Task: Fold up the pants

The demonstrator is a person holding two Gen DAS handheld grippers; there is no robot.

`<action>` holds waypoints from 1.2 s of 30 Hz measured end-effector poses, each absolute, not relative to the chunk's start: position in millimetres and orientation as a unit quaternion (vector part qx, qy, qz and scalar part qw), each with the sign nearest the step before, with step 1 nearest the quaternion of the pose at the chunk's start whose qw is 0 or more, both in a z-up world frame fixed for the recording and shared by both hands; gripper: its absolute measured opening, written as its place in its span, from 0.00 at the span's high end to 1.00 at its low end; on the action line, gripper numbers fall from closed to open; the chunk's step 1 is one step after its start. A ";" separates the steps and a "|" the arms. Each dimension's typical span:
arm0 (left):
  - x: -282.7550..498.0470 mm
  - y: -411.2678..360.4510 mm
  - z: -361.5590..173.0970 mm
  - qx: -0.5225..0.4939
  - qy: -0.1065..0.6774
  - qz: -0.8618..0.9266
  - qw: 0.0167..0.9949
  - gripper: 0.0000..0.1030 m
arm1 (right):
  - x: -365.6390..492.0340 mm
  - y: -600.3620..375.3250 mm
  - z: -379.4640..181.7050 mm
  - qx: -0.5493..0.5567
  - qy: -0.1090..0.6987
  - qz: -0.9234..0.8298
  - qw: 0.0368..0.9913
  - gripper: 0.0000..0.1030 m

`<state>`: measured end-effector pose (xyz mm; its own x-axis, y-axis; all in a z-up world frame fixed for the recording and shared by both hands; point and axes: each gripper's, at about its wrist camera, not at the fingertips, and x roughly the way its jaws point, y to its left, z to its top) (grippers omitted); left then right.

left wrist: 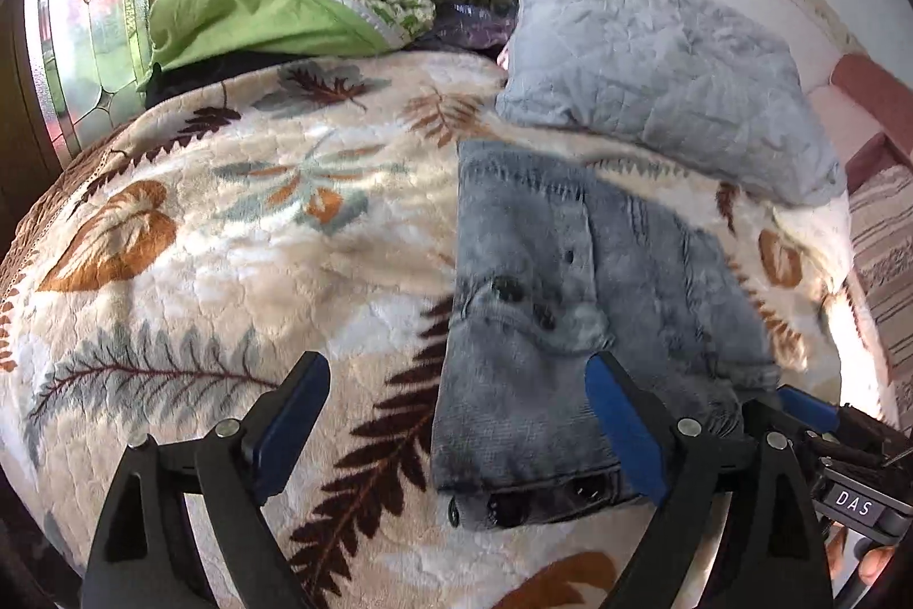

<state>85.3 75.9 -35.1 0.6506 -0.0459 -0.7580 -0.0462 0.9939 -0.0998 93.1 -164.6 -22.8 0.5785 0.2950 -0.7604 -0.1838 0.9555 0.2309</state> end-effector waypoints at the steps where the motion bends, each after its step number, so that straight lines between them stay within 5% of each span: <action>1: 88.5 71.2 -48.2 -0.040 0.442 0.003 0.896 0.09 | 95.2 -158.4 -37.0 0.045 0.464 0.129 0.875 0.34; 7: 51.9 71.6 -2.0 -0.039 0.382 0.000 0.923 0.09 | 65.0 -170.0 -7.4 0.042 0.433 0.107 0.894 0.32; 11: 16.5 59.8 19.8 0.002 0.328 0.023 0.944 0.00 | 22.7 -174.0 19.0 0.019 0.374 0.102 0.922 0.02; 36: -4.1 22.7 13.7 0.027 0.372 0.014 0.928 0.00 | -30.9 -181.5 3.3 0.021 0.317 0.091 0.944 0.02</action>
